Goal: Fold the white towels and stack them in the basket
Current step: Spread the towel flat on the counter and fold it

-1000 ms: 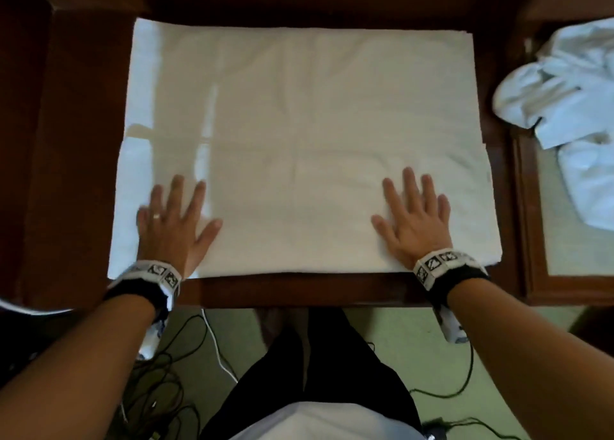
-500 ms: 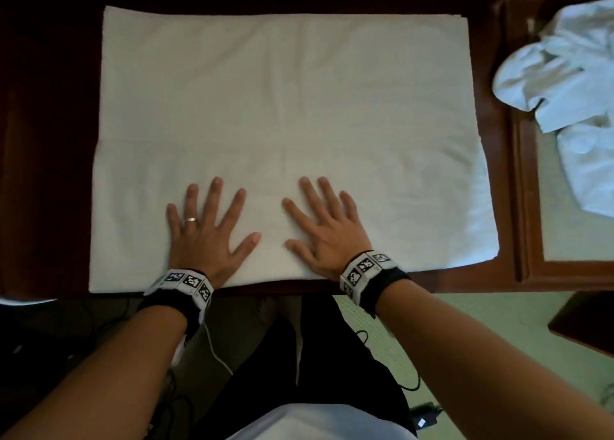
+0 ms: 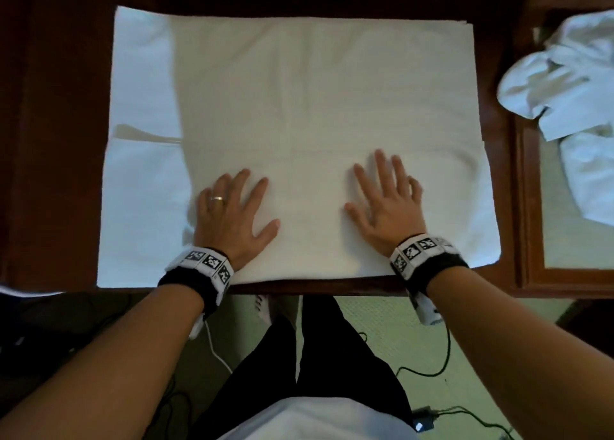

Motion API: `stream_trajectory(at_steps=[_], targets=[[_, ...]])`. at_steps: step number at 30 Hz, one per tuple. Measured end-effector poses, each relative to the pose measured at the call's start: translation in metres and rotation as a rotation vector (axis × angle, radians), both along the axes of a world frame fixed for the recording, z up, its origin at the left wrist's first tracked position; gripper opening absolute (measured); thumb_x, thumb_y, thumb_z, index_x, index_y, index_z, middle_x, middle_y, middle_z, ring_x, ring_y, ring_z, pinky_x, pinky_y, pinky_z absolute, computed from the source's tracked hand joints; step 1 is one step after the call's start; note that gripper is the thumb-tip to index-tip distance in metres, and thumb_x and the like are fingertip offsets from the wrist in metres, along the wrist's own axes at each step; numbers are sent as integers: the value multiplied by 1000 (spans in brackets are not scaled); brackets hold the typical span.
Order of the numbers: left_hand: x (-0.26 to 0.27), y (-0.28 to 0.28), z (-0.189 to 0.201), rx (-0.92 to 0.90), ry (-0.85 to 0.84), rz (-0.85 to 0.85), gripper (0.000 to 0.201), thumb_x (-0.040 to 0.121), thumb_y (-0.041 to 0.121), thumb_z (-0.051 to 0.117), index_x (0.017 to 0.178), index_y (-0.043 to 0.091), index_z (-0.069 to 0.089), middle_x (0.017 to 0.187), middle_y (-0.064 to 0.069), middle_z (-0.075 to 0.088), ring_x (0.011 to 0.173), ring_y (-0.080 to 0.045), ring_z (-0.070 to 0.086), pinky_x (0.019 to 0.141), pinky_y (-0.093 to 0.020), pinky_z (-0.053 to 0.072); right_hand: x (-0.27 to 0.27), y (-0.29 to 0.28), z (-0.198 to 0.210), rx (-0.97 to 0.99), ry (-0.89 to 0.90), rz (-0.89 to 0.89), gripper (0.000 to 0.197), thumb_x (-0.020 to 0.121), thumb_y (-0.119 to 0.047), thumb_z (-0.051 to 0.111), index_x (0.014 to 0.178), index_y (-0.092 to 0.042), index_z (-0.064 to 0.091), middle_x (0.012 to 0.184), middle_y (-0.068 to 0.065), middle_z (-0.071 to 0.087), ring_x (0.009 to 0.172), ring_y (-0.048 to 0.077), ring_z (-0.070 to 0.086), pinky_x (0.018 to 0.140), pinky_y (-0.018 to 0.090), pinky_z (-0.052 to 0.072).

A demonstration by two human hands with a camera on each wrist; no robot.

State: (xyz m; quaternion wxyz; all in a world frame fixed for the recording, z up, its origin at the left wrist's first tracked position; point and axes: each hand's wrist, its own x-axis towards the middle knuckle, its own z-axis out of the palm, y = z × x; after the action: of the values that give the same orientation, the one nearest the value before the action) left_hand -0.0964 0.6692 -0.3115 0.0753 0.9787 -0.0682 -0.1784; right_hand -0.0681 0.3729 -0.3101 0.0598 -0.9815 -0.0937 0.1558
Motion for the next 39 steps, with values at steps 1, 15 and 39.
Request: stream_trajectory(at_steps=[1, 15, 39], targets=[[4, -3, 0, 19, 10, -72, 81, 85, 73, 25, 156, 32, 29, 165, -6, 21, 148, -38, 21, 114, -61, 23, -6, 16, -2, -1, 32, 54, 73, 92, -69, 23, 157, -38, 12, 167, 4, -6, 152, 36, -6, 118, 57, 9], [6, 119, 12, 211, 6, 229, 80, 97, 63, 24, 159, 13, 13, 166, -16, 11, 151, -39, 13, 117, -64, 21, -4, 36, 0, -83, 120, 29, 75, 92, -73, 24, 156, -42, 1, 165, 4, -15, 150, 41, -10, 118, 64, 8], [-51, 68, 44, 155, 106, 54, 64, 90, 64, 30, 123, 19, 62, 124, -11, 58, 106, -34, 61, 84, -43, 47, -74, 0, 51, -105, 230, -178, 50, 94, -46, 46, 140, -25, 46, 149, 9, 40, 129, 34, 46, 98, 43, 47]])
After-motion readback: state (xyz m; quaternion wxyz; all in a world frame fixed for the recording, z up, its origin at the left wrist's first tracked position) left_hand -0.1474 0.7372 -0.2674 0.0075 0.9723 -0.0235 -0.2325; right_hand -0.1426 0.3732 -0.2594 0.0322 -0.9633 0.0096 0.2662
